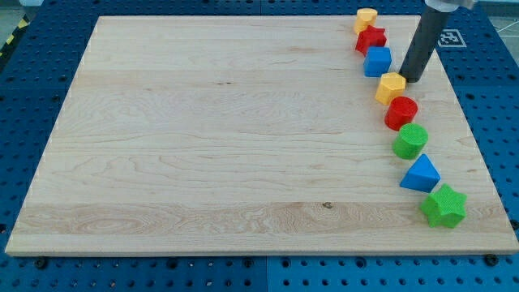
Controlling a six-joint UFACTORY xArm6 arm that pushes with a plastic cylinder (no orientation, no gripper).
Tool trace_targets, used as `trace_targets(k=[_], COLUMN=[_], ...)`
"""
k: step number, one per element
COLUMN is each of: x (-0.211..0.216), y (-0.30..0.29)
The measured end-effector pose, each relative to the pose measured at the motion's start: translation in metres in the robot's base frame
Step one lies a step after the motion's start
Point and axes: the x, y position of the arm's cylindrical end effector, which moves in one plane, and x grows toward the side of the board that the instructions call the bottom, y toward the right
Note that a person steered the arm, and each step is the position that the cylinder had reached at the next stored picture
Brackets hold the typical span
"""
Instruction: Push your arm closer to the blue triangle
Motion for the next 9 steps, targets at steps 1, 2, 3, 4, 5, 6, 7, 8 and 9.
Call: trace_targets(k=[1, 2, 3, 4, 5, 6, 7, 8, 9], x=[0.008, 0.029, 0.055, 0.088, 0.125, 0.137, 0.156, 0.165, 0.166], y=[0.000, 0.002, 0.005, 0.013, 0.024, 0.021, 0.021, 0.015, 0.006])
